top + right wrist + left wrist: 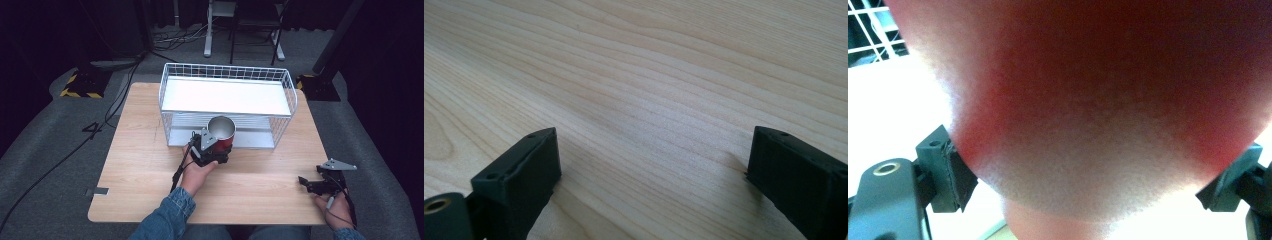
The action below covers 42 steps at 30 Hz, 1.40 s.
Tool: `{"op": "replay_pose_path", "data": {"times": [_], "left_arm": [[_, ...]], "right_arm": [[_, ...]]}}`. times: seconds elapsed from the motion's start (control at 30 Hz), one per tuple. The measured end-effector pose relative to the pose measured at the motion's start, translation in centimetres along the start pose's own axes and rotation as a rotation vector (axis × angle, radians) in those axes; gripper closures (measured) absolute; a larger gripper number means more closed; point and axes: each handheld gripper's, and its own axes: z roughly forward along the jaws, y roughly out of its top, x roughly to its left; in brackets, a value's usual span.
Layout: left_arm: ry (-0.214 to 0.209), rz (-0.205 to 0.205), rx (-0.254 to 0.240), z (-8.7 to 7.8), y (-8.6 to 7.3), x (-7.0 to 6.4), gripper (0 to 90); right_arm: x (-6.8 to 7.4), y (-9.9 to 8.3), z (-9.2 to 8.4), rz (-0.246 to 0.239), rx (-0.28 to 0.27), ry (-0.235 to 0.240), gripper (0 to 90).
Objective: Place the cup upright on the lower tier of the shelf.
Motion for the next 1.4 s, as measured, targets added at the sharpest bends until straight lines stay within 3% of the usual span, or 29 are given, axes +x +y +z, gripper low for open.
{"op": "replay_pose_path", "data": {"times": [0.27, 0.37, 0.53, 0.7, 0.87, 0.9, 0.93, 0.97, 1.0, 1.03, 1.07, 1.1, 1.2, 1.23, 1.3, 1.33, 1.4], "left_arm": [[0.019, -0.056, 0.016, 1.9, -0.2, 0.8, 15.4], [0.048, -0.026, 0.002, 2.7, 0.4, 1.0, 15.3], [0.059, -0.011, 0.011, 3.8, 0.8, 1.3, 15.3], [0.071, -0.044, 0.003, 5.2, 0.7, 1.9, 15.3], [0.103, -0.045, 0.001, 6.3, 1.1, 2.4, 15.3], [0.062, -0.006, -0.004, 6.6, 1.3, 2.8, 15.3], [0.062, -0.006, -0.004, 6.6, 1.3, 2.8, 15.3], [0.079, -0.060, -0.002, 7.0, 1.3, 2.7, 15.3], [0.079, -0.060, -0.002, 7.0, 1.3, 2.7, 15.3], [0.120, -0.063, -0.001, 7.2, 1.4, 2.7, 15.3], [0.120, -0.063, -0.001, 7.2, 1.4, 2.7, 15.3], [0.156, -0.054, 0.007, 7.4, 1.5, 2.6, 15.3], [0.169, -0.023, 0.005, 7.8, 1.5, 2.9, 15.3], [0.184, -0.072, 0.022, 8.1, 1.2, 2.9, 15.3], [0.173, -0.079, 0.022, 8.3, 1.0, 3.1, 15.3], [0.134, -0.065, 0.023, 8.6, 1.1, 3.2, 15.3], [0.139, -0.062, 0.020, 8.7, 1.1, 3.2, 15.3]], "right_arm": [[0.0, 0.0, 0.0, 0.002, -0.001, 0.000, 6.9], [0.0, 0.0, 0.0, 0.000, 0.000, 0.000, 6.9], [0.0, 0.0, 0.0, 0.001, -0.001, 0.000, 6.9], [0.0, 0.0, 0.0, 0.000, 0.000, 0.000, 6.9], [0.0, 0.0, 0.0, -0.003, 0.000, 0.003, 6.9], [0.0, 0.0, 0.0, -0.004, 0.000, 0.005, 6.9], [0.0, 0.0, 0.0, -0.004, 0.000, 0.005, 6.9], [0.0, 0.0, 0.0, -0.005, 0.000, 0.007, 6.9], [0.0, 0.0, 0.0, -0.005, 0.000, 0.007, 6.9], [0.0, 0.0, 0.0, -0.009, -0.001, 0.010, 7.0], [0.0, 0.0, 0.0, -0.009, -0.001, 0.010, 7.0], [0.1, 0.0, 0.0, -0.011, -0.001, 0.011, 7.2], [0.1, 0.0, 0.0, -0.011, -0.001, 0.013, 7.6], [0.1, 0.0, 0.0, -0.014, -0.002, 0.015, 7.7], [0.1, 0.0, 0.0, -0.015, -0.003, 0.015, 7.9], [0.1, 0.0, 0.0, -0.018, -0.004, 0.018, 8.2], [0.1, 0.0, 0.0, -0.019, -0.005, 0.020, 8.2]]}}
